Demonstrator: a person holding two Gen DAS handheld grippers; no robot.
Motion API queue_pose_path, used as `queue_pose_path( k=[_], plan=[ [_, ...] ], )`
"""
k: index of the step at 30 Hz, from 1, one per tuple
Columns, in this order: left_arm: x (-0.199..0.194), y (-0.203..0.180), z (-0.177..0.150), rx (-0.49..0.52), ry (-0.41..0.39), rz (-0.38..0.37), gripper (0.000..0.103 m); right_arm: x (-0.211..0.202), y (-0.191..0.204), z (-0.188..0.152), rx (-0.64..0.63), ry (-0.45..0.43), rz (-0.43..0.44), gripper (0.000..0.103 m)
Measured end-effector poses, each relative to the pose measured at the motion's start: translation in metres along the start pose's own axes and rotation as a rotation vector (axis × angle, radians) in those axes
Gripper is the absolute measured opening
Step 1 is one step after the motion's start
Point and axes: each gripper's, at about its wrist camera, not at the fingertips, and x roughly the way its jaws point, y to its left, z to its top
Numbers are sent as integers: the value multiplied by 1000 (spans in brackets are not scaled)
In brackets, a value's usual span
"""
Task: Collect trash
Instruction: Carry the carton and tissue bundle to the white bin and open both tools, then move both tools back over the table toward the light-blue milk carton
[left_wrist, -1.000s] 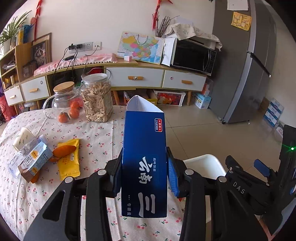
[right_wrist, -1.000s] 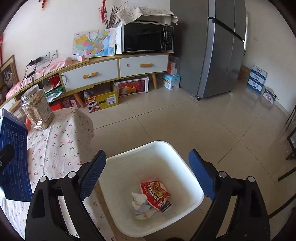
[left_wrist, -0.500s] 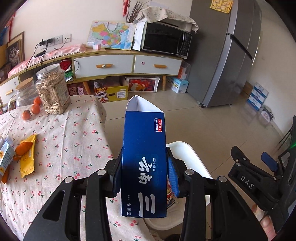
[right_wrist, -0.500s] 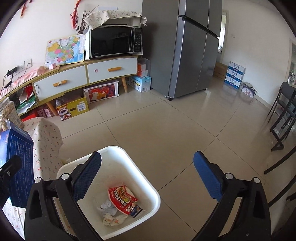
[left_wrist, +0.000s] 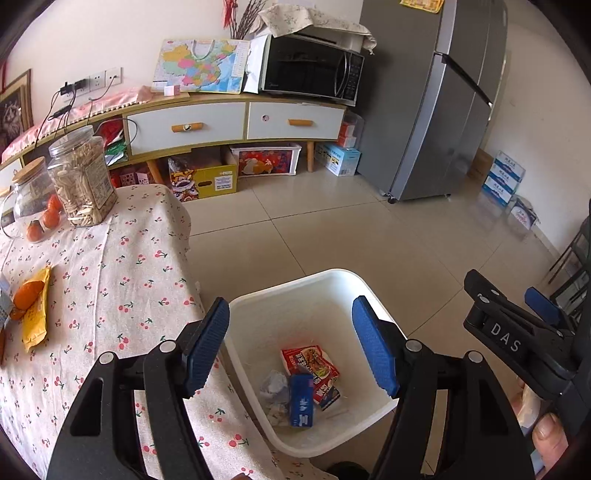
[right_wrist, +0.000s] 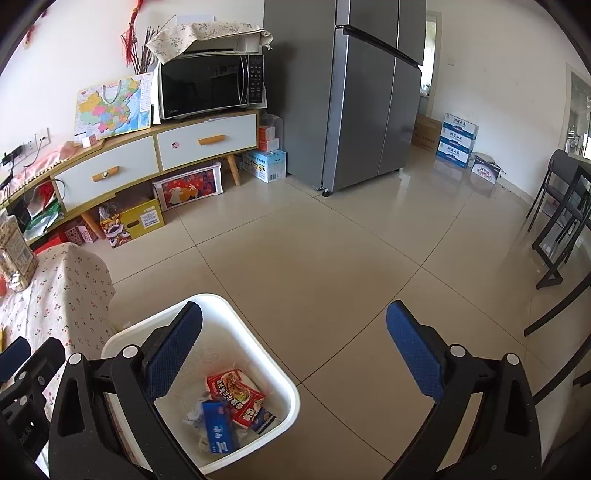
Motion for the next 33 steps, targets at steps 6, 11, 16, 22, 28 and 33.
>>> queue_pose_path(
  k=[6,11,16,22,28,33],
  plan=[
    [-22,22,5,-29,-67,118,77,-20,27,0,-36,-34,54,96],
    [-40,48,7,-50,-97,222,80,-38,58,1,-67,-62,106,96],
    [-56,85,4,-102,-99,281,80,-53,92,-5,-117,-73,151,96],
    [-73,129,0,-168,-88,338,80,-72,136,-11,-173,-98,197,96],
    [-89,169,-9,-216,-80,394,80,-83,173,-17,-211,-94,238,96],
    [-100,200,-20,-253,-64,437,80,-93,205,-27,-255,-83,280,96]
  ],
)
